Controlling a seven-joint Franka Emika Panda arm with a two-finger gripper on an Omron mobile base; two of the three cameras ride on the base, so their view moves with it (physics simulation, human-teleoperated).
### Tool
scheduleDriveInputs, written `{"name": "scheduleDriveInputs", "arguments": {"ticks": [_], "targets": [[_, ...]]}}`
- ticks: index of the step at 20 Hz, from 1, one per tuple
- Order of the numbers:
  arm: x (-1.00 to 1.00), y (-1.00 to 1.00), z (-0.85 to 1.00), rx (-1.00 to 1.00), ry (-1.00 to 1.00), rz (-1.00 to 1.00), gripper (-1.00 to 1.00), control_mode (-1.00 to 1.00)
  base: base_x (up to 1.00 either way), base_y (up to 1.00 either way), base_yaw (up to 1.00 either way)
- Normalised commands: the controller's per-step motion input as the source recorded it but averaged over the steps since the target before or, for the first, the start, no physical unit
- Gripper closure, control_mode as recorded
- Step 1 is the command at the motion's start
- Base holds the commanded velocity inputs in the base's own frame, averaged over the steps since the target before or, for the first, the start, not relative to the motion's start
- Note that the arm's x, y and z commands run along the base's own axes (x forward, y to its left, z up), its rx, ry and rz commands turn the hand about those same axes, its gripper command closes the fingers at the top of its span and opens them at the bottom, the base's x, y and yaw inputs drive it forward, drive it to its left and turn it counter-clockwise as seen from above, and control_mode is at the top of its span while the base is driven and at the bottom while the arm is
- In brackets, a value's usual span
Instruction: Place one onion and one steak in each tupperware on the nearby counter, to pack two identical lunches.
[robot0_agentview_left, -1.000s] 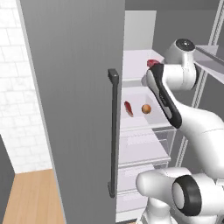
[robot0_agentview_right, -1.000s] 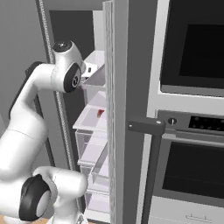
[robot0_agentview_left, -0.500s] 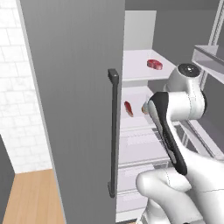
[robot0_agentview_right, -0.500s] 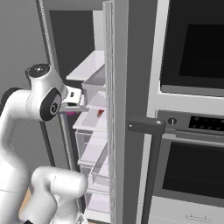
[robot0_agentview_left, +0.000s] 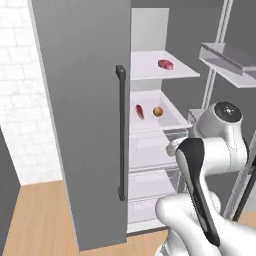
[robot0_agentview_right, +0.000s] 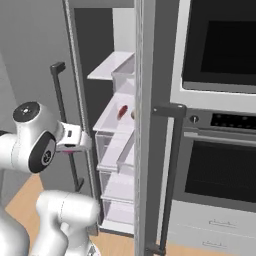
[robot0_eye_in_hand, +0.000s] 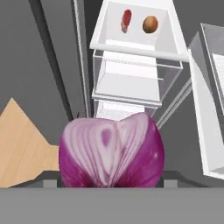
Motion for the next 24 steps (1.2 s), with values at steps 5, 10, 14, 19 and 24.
{"name": "scheduleDriveInputs", "arguments": {"ticks": [5,10,14,19,24], "targets": [[0.0,0.0,0.0,0.0,0.0,0.0,1.0,1.0,-1.0,-0.72,-0.13],[0.0,0.0,0.0,0.0,0.0,0.0,1.0,1.0,-0.45,-1.0,-0.35],[0.0,0.0,0.0,0.0,0.0,0.0,1.0,1.0,0.02,-1.0,-0.41],[0.0,0.0,0.0,0.0,0.0,0.0,1.0,1.0,0.27,-1.0,-0.38],[0.0,0.0,0.0,0.0,0.0,0.0,1.0,1.0,0.92,-1.0,-0.19]]}}
